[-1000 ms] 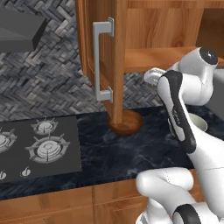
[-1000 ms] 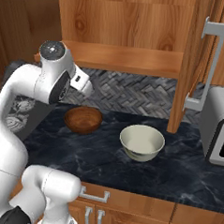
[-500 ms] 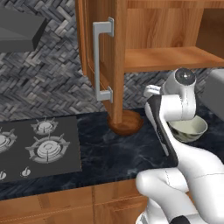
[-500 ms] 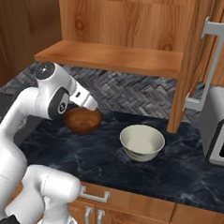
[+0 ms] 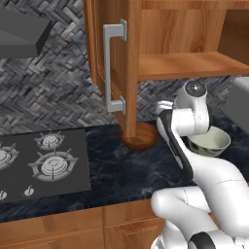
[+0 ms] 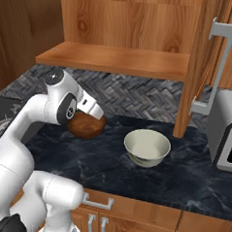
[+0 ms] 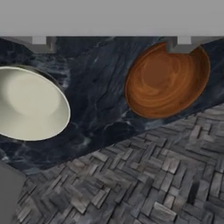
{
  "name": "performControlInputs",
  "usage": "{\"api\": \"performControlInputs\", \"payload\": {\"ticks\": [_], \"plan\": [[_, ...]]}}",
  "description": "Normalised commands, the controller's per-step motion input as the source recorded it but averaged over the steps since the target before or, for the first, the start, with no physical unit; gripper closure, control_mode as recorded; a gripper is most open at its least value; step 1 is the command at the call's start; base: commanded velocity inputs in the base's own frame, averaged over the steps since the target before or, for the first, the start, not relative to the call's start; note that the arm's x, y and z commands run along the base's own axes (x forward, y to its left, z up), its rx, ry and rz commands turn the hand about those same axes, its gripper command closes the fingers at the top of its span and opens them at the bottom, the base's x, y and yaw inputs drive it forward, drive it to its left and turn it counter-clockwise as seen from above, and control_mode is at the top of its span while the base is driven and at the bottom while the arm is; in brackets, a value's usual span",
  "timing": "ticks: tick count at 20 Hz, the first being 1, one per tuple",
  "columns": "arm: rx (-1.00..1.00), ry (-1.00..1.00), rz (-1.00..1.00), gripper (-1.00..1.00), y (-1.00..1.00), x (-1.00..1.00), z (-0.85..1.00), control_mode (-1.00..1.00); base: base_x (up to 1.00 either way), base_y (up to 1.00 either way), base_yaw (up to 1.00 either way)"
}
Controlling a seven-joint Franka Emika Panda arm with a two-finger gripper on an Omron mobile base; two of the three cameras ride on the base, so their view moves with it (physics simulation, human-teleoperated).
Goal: Open the cabinet. Pick the bowls from the counter and place them in the cabinet. Then close the cabinet.
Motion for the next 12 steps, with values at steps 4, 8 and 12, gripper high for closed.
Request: {"api": "performControlInputs", "payload": {"ticks": [4,8,12], "plan": [[0.00,0.13,0.00,-1.00,0.00,0.05,-0.22,-1.00,0.00,0.00,0.00],[0.00,0.07,0.00,-1.00,0.00,0.03,-0.40,-1.00,0.00,0.00,0.00],[0.00,0.00,0.00,-1.00,0.00,0.01,-0.61,-1.00,0.00,0.00,0.00]]}}
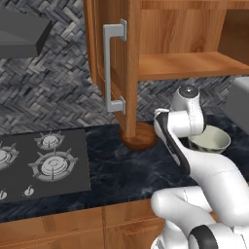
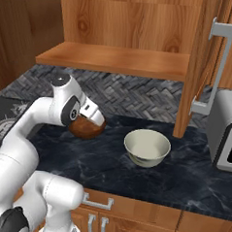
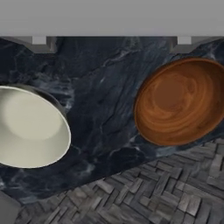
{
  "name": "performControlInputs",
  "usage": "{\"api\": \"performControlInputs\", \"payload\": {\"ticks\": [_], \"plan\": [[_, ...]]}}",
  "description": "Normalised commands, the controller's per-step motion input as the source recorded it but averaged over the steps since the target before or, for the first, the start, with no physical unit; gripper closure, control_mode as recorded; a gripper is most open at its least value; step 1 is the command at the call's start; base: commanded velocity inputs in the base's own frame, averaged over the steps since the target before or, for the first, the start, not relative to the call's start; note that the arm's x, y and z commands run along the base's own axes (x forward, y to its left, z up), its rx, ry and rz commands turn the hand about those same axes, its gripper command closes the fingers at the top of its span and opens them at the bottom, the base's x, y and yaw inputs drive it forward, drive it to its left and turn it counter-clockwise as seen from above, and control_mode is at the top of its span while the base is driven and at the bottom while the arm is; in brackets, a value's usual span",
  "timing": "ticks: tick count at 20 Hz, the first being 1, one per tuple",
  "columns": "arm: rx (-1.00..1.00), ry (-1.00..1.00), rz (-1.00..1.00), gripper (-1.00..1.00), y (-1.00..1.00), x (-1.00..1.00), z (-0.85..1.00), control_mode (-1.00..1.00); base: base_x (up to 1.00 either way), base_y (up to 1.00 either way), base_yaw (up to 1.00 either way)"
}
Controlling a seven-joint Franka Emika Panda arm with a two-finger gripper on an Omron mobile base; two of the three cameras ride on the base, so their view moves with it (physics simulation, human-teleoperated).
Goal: Open the cabinet. Pick the bowls from the counter and place them in the cabinet. Then close the cabinet.
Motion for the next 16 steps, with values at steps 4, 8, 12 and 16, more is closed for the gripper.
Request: {"api": "performControlInputs", "payload": {"ticks": [4,8,12,16], "plan": [[0.03,0.00,0.03,-1.00,0.00,0.20,-0.41,-1.00,0.00,0.00,0.00],[0.07,0.00,0.05,-1.00,0.00,0.26,-0.25,-1.00,0.00,0.00,0.00],[0.06,0.00,0.03,-1.00,0.00,0.24,-0.16,-1.00,0.00,0.00,0.00],[0.01,0.00,0.01,-1.00,0.00,0.27,-0.22,-1.00,0.00,0.00,0.00]]}}
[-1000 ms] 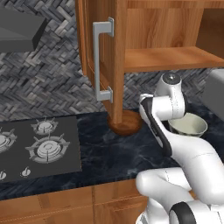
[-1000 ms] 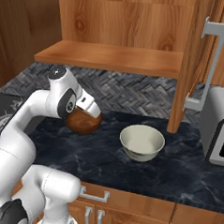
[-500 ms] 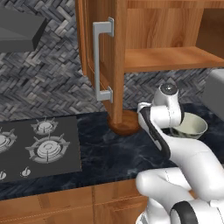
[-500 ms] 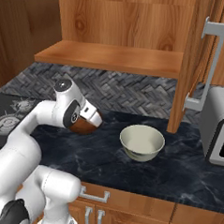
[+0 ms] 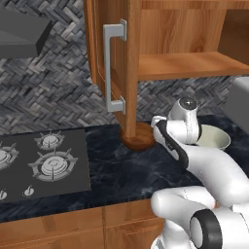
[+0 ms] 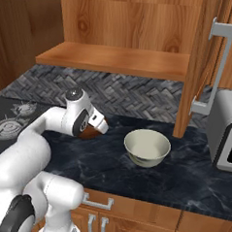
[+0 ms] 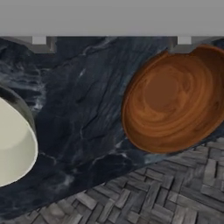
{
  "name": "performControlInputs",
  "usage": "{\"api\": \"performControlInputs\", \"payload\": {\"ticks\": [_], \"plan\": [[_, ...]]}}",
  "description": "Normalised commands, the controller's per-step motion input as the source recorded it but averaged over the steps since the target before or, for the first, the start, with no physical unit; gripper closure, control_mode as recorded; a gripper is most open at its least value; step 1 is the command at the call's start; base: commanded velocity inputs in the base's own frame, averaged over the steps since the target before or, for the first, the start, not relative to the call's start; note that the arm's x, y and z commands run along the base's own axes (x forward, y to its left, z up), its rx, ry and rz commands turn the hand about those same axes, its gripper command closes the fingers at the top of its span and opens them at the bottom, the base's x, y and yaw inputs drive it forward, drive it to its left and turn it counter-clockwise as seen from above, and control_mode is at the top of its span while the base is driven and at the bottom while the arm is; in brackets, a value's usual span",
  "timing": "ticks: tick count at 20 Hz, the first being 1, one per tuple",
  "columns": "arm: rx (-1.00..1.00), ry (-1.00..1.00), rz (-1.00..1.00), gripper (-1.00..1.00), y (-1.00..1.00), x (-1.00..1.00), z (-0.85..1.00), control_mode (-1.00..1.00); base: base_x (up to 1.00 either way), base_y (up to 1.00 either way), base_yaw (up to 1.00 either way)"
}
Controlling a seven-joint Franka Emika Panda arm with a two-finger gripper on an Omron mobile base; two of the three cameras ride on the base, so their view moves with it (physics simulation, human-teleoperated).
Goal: Open the cabinet. Pick the bowls from the counter and place them in the cabinet. Then close the cabinet.
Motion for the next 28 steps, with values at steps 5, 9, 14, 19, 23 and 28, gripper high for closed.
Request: {"api": "performControlInputs", "payload": {"ticks": [5,9,14,19,23,28], "plan": [[0.00,0.01,0.00,-1.00,0.06,0.40,-0.37,-1.00,0.00,0.00,0.00],[0.00,0.04,0.00,-1.00,0.10,0.45,-0.33,-1.00,0.00,0.00,0.00],[0.00,0.03,0.00,-1.00,0.05,0.35,-0.26,-1.00,0.00,0.00,0.00],[0.00,0.03,0.00,-1.00,0.01,0.31,-0.23,-1.00,0.00,0.00,0.00],[0.00,0.02,0.00,-1.00,0.01,0.30,-0.25,-1.00,0.00,0.00,0.00],[0.00,0.03,0.00,-1.00,0.00,0.13,-0.19,-1.00,0.00,0.00,0.00]]}}
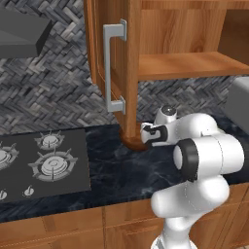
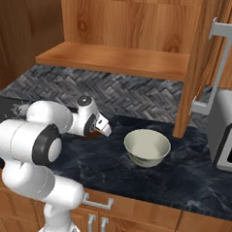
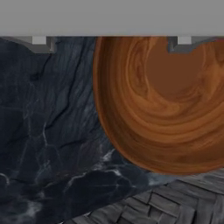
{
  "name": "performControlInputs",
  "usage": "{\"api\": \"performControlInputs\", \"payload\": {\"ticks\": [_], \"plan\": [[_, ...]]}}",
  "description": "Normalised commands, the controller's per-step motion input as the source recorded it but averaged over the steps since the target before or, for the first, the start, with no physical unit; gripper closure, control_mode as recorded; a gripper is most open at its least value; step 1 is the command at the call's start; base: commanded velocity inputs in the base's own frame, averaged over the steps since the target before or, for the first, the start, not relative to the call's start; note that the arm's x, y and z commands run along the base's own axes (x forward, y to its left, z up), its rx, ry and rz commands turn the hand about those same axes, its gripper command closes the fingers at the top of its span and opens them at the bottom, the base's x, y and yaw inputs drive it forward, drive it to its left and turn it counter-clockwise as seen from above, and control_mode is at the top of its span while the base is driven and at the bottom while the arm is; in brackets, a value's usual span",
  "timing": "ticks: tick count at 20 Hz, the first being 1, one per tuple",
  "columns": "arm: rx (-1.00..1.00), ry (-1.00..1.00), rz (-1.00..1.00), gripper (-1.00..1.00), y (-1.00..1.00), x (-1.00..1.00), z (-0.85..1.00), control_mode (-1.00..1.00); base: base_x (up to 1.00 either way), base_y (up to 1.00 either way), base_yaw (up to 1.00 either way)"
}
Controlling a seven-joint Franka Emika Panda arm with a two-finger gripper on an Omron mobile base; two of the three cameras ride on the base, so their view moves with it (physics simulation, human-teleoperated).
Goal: Open the cabinet. Pick the bowls from the counter and place them in the cabinet. Then close the cabinet.
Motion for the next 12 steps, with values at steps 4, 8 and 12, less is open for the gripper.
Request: {"api": "performControlInputs", "payload": {"ticks": [4,8,12], "plan": [[0.00,0.03,0.00,-1.00,0.00,0.00,-0.21,-1.00,0.00,0.00,0.00],[0.01,0.01,0.00,-1.00,0.00,0.00,-0.21,-1.00,0.00,0.00,0.00],[0.00,0.00,0.00,-1.00,0.03,0.00,-0.20,-1.00,0.00,0.00,0.00]]}}
